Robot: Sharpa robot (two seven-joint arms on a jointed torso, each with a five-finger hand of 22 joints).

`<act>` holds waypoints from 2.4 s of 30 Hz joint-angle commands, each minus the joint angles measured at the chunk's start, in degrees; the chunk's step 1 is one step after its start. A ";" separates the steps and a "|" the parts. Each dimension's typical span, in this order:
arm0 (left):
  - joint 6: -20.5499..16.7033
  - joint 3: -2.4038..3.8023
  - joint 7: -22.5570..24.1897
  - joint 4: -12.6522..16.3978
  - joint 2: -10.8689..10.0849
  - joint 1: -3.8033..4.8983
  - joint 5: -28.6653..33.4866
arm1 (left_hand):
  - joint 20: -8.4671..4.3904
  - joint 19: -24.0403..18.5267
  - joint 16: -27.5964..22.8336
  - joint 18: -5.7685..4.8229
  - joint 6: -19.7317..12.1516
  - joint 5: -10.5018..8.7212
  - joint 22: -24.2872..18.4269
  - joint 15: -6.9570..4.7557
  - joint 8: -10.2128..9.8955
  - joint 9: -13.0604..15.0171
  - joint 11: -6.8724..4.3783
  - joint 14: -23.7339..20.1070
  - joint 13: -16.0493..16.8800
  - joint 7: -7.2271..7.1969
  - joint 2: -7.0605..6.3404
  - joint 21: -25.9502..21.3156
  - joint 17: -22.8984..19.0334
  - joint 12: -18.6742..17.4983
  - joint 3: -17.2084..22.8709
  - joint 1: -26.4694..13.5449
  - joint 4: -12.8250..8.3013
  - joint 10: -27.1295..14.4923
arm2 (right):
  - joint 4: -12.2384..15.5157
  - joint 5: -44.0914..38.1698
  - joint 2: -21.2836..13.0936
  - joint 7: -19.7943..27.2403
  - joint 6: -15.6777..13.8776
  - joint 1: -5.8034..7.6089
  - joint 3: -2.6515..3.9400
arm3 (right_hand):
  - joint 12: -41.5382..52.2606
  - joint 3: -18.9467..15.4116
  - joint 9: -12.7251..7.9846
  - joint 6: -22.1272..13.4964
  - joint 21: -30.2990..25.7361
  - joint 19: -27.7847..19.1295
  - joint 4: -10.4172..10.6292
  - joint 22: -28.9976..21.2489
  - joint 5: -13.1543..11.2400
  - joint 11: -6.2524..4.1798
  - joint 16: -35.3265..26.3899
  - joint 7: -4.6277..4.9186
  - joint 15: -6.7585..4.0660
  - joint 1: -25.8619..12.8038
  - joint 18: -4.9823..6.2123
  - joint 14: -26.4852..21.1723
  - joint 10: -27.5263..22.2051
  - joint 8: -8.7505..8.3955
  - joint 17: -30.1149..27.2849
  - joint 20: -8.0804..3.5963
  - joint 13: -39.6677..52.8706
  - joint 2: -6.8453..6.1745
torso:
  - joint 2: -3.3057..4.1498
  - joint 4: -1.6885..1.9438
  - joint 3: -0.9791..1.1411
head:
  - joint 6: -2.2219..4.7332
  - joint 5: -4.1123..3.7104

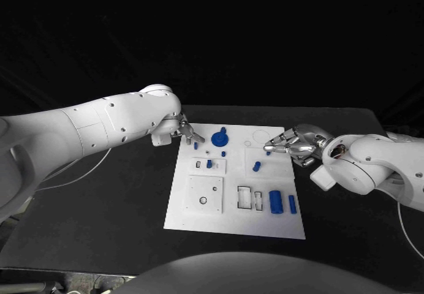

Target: Assemble the parts on the task board

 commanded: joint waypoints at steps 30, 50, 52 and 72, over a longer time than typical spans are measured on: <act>2.37 0.02 -0.36 -1.42 1.66 -1.04 -0.99 | -0.40 5.93 0.15 -0.43 1.73 3.84 15.09 -0.68 -3.06 -2.89 -0.95 5.85 15.00 -0.62 3.66 0.14 15.08 0.14 -0.75 3.67 -0.24 6.06 | 0.08 -0.14 0.14 -0.20 1.00 -0.04 0.00 | -0.30 -0.05 -0.01 -0.12 0.26 6.00 0.21 15.10 0.29 0.34 0.23 -0.20 0.15 0.07 -0.81 5.98 6.07 0.16 15.06 0.31 14.95 0.44 | -0.01 0.00 0.00 | 0.01 -0.01; 2.29 0.01 0.05 -1.83 1.87 -1.07 -0.99 | -0.54 5.93 0.15 -0.43 2.17 12.10 15.09 -0.80 -4.22 -3.76 -1.09 5.85 15.00 -0.76 5.01 0.14 15.08 0.14 -1.84 4.24 -0.16 6.06 | 0.10 -0.14 0.10 -0.58 1.17 -0.04 0.00 | -0.30 -0.10 -0.04 -0.23 0.26 6.00 0.01 15.10 1.35 0.36 0.23 -0.18 0.18 0.45 -0.81 5.98 6.07 0.18 15.06 0.32 14.95 0.53 | -0.06 -0.02 0.06 | 0.01 -0.01; 2.28 0.01 0.13 -1.87 1.86 -1.07 -0.99 | -0.54 5.93 0.15 -0.43 2.19 12.45 15.09 -0.80 -4.26 -3.79 -1.09 5.85 15.00 -0.76 5.06 0.14 15.08 0.14 -1.89 4.24 -0.16 6.06 | 0.09 -0.14 0.12 -0.60 1.19 -0.04 0.00 | -0.30 -0.16 -0.04 -0.25 0.26 6.00 -0.07 15.10 2.01 0.36 0.23 -0.17 0.19 0.59 -0.81 5.98 6.07 0.21 15.06 0.33 14.95 0.54 | -0.07 -0.03 0.05 | 0.01 -0.02; 2.77 0.00 0.35 -2.42 2.21 -1.10 -0.89 | -0.61 5.93 0.15 -0.43 2.30 15.52 15.09 -0.92 -4.66 -4.03 -1.38 5.85 15.00 -1.09 5.92 0.14 15.08 0.14 -1.22 6.39 -0.22 6.06 | 0.12 -0.14 0.16 -0.67 1.16 -0.04 0.00 | -0.30 -0.23 -0.05 -0.28 0.26 6.00 -0.19 15.10 2.88 0.37 0.23 -0.16 0.18 0.77 -0.81 5.98 6.07 0.24 15.06 0.34 14.95 0.55 | -0.02 -0.06 0.03 | 0.01 -0.02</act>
